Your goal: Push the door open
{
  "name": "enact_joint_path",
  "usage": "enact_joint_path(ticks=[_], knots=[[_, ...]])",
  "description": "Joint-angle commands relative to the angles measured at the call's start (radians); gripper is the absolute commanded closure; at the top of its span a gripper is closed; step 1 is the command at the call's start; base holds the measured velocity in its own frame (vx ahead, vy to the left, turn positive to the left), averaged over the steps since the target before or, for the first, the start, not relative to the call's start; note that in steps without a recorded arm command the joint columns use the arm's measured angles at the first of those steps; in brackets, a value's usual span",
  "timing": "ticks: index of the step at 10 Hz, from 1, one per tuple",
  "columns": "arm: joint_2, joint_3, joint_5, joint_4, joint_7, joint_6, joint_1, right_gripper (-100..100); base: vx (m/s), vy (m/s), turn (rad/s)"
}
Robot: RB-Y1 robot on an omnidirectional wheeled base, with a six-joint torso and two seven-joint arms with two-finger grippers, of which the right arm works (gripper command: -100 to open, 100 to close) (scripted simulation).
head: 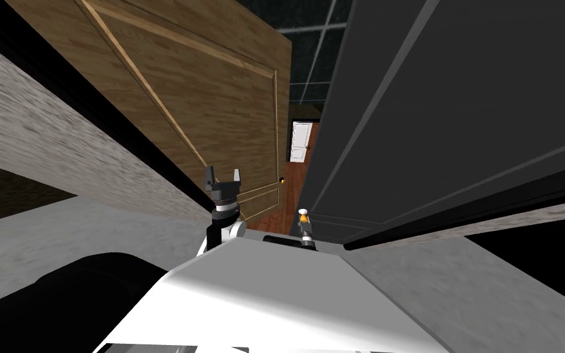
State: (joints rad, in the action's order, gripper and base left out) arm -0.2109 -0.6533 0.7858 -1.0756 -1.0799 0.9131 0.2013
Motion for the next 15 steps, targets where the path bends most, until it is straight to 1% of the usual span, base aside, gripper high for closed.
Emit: enact_joint_path(ticks=[1, 4, 9, 10, 11, 12, 13, 14, 15], knots=[[0.003, 0.030, 0.008, -0.016, 0.011, 0.000, -0.003, 100, 0.043, -0.007, 0.192], [0.018, 0.092, 0.025, -0.010, 0.024, 0.010, -0.005, 100, 0.057, 0.006, 0.169], [0.051, 0.221, 0.062, 0.005, 0.054, 0.032, -0.011, 100, 0.083, -0.012, 0.219], [0.051, 0.229, 0.062, 0.005, 0.054, 0.032, -0.011, 100, 0.058, -0.026, 0.069], [0.058, 0.260, 0.071, 0.008, 0.060, 0.037, -0.012, 100, 0.050, 0.000, 0.115], [0.058, 0.260, 0.071, 0.008, 0.060, 0.037, -0.012, 100, 0.035, 0.000, 0.065], [0.066, 0.288, 0.079, 0.012, 0.067, 0.042, -0.013, 100, 0.029, -0.002, 0.147], [0.066, 0.291, 0.079, 0.012, 0.067, 0.042, -0.013, 100, 0.033, -0.008, 0.072], [0.075, 0.320, 0.088, 0.015, 0.074, 0.047, -0.015, 100, 0.051, -0.007, 0.137]])
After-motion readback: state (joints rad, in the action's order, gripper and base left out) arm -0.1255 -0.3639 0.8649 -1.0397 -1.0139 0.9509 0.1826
